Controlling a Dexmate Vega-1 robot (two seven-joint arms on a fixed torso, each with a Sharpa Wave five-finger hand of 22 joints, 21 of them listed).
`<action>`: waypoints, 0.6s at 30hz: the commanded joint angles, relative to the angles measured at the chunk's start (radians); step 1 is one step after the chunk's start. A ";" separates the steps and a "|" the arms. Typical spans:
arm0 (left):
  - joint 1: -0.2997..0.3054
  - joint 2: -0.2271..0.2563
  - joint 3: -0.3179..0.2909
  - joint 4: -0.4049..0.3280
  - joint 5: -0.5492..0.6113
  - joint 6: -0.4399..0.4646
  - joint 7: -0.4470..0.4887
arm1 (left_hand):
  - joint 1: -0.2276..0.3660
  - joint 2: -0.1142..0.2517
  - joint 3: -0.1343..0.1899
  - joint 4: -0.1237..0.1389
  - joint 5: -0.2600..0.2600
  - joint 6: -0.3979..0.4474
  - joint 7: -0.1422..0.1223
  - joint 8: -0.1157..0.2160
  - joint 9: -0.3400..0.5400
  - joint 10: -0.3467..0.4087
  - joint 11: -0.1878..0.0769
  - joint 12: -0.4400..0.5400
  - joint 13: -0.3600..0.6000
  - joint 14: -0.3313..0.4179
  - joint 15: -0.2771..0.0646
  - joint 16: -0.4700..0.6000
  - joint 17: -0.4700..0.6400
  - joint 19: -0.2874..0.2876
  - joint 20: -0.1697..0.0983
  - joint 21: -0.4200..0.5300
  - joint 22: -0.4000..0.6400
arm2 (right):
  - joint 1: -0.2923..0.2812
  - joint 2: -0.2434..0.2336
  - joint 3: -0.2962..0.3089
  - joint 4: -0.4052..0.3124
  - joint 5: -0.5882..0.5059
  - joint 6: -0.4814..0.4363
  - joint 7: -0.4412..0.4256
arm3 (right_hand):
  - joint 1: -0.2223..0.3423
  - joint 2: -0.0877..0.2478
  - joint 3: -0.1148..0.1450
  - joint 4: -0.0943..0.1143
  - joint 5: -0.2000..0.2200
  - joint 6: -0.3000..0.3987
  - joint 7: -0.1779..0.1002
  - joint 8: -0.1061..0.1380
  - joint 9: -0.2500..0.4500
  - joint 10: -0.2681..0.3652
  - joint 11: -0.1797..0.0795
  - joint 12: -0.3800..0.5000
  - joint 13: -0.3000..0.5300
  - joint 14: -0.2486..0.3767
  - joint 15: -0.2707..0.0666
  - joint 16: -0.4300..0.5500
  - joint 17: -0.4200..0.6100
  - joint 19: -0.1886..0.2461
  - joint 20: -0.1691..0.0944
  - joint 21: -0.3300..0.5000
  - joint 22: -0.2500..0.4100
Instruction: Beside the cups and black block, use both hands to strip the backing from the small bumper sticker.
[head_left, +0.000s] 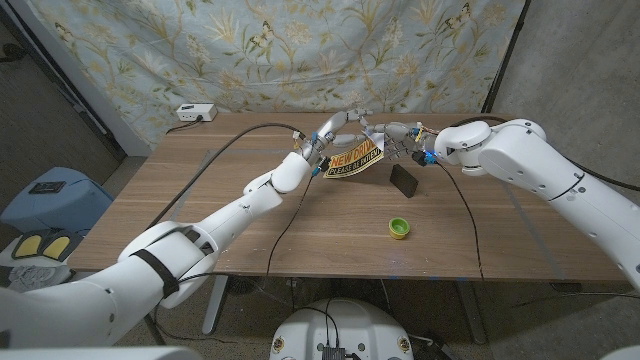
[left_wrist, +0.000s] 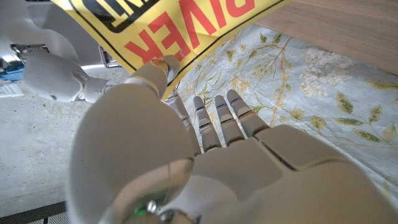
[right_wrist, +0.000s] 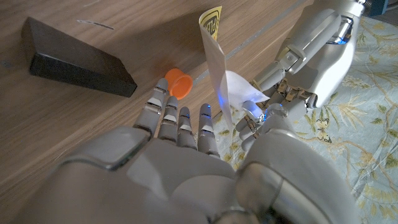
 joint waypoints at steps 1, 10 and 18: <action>0.001 -0.001 -0.001 0.008 0.000 -0.024 0.003 | -0.006 -0.001 0.003 0.003 0.001 0.005 0.005 0.010 0.005 0.011 0.005 0.000 0.001 0.008 -0.005 -0.002 0.003 0.001 -0.003 -0.001 0.003 | 0.008 -0.006 -0.006 0.010 0.001 -0.004 0.016 | 0.011 0.002 -0.004 0.003 0.005 0.018 0.062 0.008 0.006 -0.004 0.003 0.007 0.001 0.004 0.006 0.005 0.002 0.012 0.000 0.001 0.001; 0.013 0.015 -0.005 -0.021 -0.004 -0.008 -0.010 | -0.005 -0.001 0.004 0.002 0.001 0.003 0.003 0.013 0.005 0.012 0.003 -0.002 0.001 0.010 -0.007 -0.003 0.004 0.001 -0.004 -0.001 0.004 | 0.009 -0.033 -0.006 0.007 0.004 0.006 0.056 | 0.025 0.009 -0.005 0.001 0.005 0.041 0.061 0.007 0.012 0.003 0.003 0.007 0.001 0.008 0.006 0.005 0.003 0.025 0.000 0.002 0.001; 0.023 0.025 -0.006 -0.042 -0.004 0.002 -0.017 | -0.006 0.000 0.005 0.002 0.002 0.002 0.004 0.018 0.007 0.014 0.002 -0.003 0.001 0.010 -0.007 -0.004 0.004 0.001 -0.005 -0.002 0.004 | 0.014 -0.043 -0.004 0.002 0.008 -0.005 0.068 | 0.028 0.011 -0.005 0.002 0.005 0.047 0.061 0.007 0.014 0.008 0.003 0.008 0.001 0.011 0.007 0.006 0.003 0.027 0.000 0.001 0.001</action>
